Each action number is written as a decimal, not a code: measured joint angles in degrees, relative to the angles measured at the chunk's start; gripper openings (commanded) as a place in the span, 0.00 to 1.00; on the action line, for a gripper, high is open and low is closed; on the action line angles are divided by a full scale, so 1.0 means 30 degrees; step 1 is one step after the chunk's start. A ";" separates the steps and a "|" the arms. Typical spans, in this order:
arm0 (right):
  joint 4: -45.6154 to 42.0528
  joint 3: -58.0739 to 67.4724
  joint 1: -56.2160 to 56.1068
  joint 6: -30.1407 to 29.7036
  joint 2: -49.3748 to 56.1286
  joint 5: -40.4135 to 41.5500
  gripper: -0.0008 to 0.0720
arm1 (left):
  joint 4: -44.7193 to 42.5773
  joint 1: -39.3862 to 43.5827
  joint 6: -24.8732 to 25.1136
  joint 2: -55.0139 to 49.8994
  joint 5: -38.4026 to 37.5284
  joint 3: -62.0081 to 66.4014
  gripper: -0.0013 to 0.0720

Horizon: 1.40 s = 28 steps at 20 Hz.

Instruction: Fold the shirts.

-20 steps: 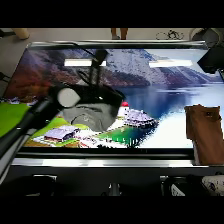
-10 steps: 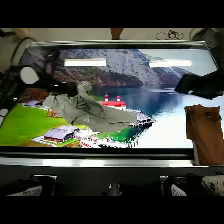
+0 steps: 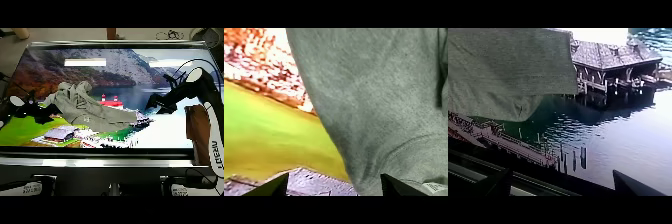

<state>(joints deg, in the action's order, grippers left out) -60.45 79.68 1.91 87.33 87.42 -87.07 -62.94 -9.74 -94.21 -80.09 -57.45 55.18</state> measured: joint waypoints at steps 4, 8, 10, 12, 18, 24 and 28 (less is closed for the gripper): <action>0.0605 -0.0131 -0.0437 -0.0379 0.1858 0.0525 0.97 | 0.1574 0.0925 0.0270 -0.0991 0.2186 -0.0546 0.73; 0.0860 -0.0175 -0.1683 -0.0801 0.3424 0.1290 0.98 | 0.2535 0.1370 0.0342 -0.1515 0.3555 -0.0692 0.12; 0.0947 -0.0175 -0.2346 -0.0933 0.4065 0.2011 0.98 | 0.2696 0.1457 0.0408 -0.1639 0.3767 -0.0729 0.06; 0.1042 -0.0168 -0.2885 -0.0947 0.4583 0.2783 0.98 | 0.2849 0.1508 0.0772 -0.1654 0.3891 -0.0743 0.05; 0.2812 -0.0124 -0.4167 -0.0568 0.5697 0.4845 0.82 | 0.2973 0.1821 0.2448 -0.0678 0.3898 -0.0670 0.05; 0.3242 0.0342 -0.5093 0.0051 0.5799 0.6513 0.05 | 0.2973 0.2186 0.4437 0.1574 0.3832 -0.0291 0.05; 0.3687 0.3373 -0.4211 -0.1195 0.2790 0.5741 0.05 | 0.2951 0.2266 0.6441 0.5020 0.3759 0.3446 0.05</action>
<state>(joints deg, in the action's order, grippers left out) -49.39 89.80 -10.72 83.74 95.79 -69.84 -54.08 -2.94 -74.89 -65.04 -46.17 65.52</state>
